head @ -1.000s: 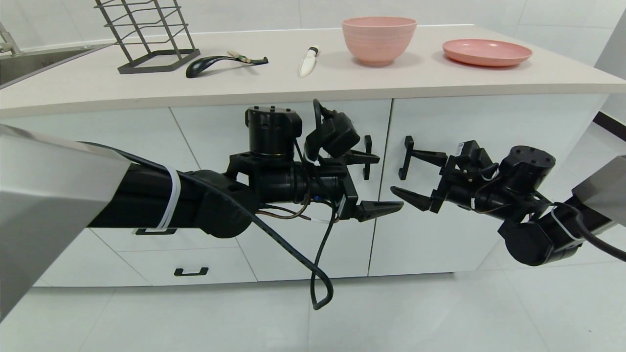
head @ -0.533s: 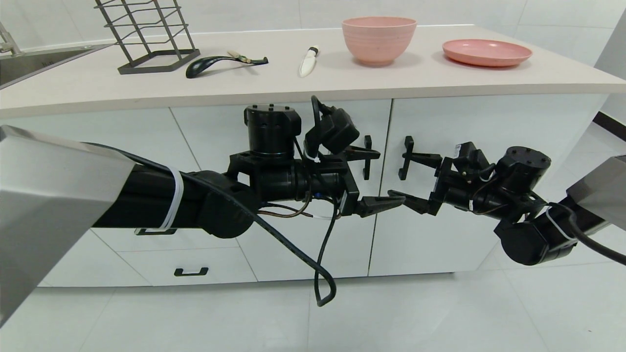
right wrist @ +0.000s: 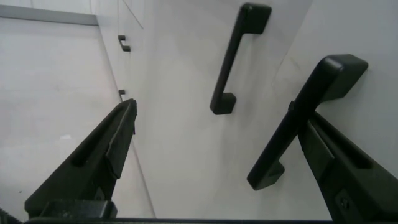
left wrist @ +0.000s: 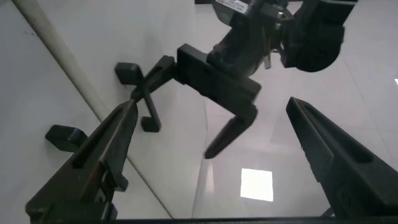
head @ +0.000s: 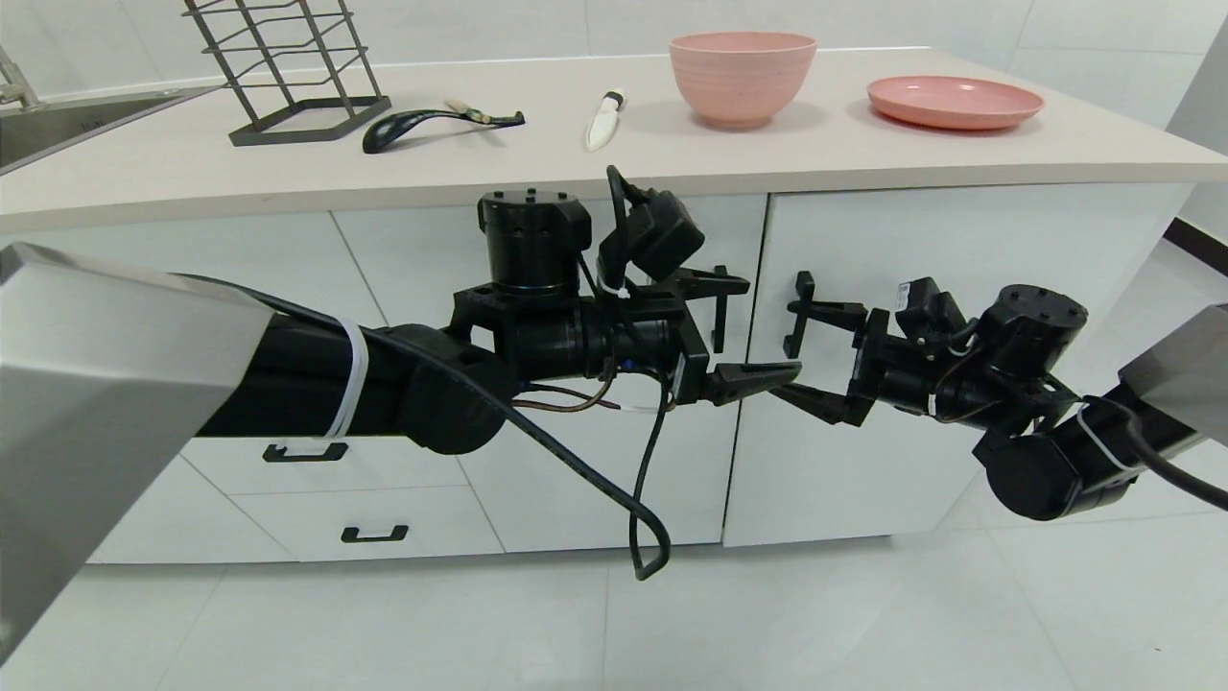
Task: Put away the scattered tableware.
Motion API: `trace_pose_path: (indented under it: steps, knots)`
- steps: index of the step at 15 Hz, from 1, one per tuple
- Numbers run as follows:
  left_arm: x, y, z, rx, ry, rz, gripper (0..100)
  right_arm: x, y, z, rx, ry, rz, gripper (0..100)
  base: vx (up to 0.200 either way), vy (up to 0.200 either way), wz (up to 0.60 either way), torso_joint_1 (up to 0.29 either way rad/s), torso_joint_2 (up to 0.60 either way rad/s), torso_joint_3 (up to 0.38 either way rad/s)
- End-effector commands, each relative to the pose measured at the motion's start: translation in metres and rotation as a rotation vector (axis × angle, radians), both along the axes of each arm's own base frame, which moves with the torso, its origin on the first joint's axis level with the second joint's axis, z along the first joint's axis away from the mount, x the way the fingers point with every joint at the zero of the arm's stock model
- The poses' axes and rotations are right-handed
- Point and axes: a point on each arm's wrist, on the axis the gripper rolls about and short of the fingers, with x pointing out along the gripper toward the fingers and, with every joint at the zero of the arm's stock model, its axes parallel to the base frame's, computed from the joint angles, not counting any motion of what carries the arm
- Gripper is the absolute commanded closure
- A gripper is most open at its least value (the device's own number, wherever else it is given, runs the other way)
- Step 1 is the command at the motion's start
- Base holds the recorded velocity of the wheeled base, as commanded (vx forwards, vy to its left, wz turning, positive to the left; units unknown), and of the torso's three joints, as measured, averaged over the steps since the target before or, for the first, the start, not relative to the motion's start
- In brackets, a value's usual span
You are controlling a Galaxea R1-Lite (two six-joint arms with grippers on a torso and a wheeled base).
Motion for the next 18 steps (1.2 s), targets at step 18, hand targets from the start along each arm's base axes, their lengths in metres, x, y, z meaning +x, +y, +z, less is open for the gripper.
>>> trace_pose_path:
  steps: [18]
  knots:
    - [-0.029, -0.102, -0.018, -0.194, -0.073, -0.284, 0, -0.091, -0.047, -0.011, -0.063, 0.162, -0.048, 0, 0.0, 0.0, 0.0, 0.0, 0.0, 0.0]
